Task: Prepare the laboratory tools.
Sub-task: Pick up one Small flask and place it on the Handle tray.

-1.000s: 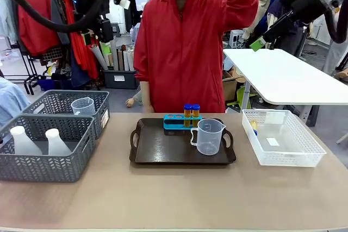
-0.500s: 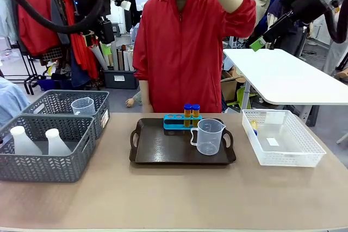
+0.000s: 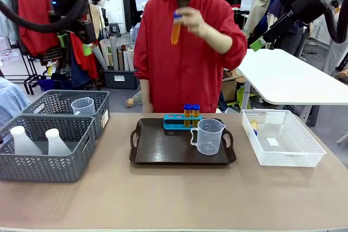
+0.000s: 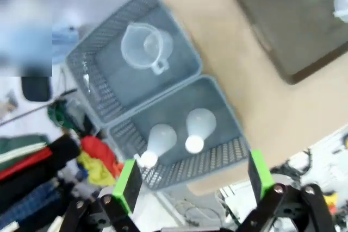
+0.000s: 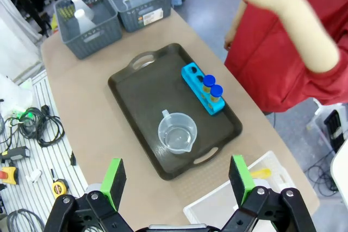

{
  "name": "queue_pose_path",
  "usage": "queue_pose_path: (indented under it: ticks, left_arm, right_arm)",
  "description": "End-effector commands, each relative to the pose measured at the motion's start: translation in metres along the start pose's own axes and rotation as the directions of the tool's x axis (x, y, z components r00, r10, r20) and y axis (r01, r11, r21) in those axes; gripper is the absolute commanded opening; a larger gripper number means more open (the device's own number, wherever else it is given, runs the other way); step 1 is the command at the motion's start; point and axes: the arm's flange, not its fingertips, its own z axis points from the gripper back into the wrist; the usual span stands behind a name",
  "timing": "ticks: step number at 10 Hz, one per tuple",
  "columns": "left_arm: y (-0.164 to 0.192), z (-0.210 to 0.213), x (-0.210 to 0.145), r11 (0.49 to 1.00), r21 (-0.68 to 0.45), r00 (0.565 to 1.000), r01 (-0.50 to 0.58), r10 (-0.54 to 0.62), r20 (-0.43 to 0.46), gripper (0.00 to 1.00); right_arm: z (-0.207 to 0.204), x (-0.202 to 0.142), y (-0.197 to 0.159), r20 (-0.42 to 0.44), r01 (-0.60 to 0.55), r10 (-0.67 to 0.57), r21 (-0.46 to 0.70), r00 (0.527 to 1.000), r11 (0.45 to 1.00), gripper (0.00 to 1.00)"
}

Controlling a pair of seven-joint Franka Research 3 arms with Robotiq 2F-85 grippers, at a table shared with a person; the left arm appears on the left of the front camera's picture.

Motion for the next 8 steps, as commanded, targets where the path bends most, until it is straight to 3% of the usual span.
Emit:
queue_pose_path:
  ticks: [1,4,8]
  left_arm:
    - [0.017,-0.016,-0.039,0.982,0.090,0.986,-0.168,0.169,-0.007,1.00]
    - [0.060,-0.074,-0.093,0.958,0.065,0.953,-0.280,0.285,-0.101,1.00]
    - [0.091,-0.151,-0.129,0.938,-0.039,0.935,-0.344,0.339,-0.104,1.00]
  right_arm:
    - [0.001,0.001,0.000,0.006,-0.006,0.006,0.005,1.000,1.000,1.00]
    - [0.001,0.001,0.000,0.006,-0.006,0.006,0.005,1.000,1.000,1.00]
    - [0.001,0.001,0.000,0.006,-0.006,0.006,0.005,1.000,1.000,1.00]
